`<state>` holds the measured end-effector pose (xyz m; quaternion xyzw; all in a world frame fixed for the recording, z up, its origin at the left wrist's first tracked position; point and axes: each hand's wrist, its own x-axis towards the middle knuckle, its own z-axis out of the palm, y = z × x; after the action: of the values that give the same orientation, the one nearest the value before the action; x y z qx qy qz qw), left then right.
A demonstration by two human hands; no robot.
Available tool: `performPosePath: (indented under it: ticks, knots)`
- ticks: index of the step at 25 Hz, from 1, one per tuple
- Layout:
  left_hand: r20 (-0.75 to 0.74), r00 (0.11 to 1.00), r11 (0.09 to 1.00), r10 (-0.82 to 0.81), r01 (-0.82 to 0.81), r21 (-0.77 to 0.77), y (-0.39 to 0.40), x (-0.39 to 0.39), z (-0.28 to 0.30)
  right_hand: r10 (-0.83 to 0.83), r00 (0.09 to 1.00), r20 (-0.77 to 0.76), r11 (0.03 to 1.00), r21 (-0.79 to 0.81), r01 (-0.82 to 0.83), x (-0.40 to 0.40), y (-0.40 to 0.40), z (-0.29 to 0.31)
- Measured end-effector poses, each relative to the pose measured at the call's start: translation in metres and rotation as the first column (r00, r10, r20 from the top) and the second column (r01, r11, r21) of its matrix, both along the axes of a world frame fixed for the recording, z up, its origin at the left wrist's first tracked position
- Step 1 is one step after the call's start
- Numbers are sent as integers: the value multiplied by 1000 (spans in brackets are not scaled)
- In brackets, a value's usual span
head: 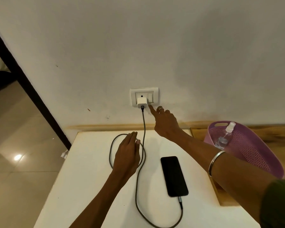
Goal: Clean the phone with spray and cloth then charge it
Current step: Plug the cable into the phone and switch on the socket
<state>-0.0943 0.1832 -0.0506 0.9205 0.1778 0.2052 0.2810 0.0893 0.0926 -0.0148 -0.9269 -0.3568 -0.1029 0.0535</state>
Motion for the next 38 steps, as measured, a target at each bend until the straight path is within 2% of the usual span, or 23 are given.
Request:
performPosePath:
  ticks: [5,9,14,16,20,24,29,32,35,38]
  knots:
    - [20,1000,999,1,-2,35,13,16,6,-78,997,-19,997,1,78,2,18,-8]
    - [6,1000,1000,13,-13,7,15,19,3,-120,982,-145,993,-20,118,7,28,-10]
    - [5,1000,1000,19,-19,7,15,16,0,-61,953,-297,993,82,90,8,22,-6]
    - [-6,1000,1000,13,-13,-1,12,13,3,-28,925,-378,986,139,87,7,12,1]
    - [-19,1000,1000,7,-6,10,7,3,9,-31,914,-403,973,198,120,-6,-21,5]
    - [-42,999,999,23,-25,-39,-5,-22,4,-106,865,-490,917,287,275,-41,-79,-15]
    - [-177,984,991,3,-26,-129,-22,-62,-30,-196,764,-615,921,152,359,-99,-149,-67]
    - [-226,974,994,-3,-21,-107,-24,-74,-40,-262,724,-638,917,68,392,-120,-169,-87]
    - [-358,933,998,-25,0,-70,-27,-79,-49,-295,732,-614,915,39,401,-136,-173,-96]
    - [-430,901,998,-52,33,-52,-38,-84,-57,-301,792,-531,929,25,370,-147,-175,-100]
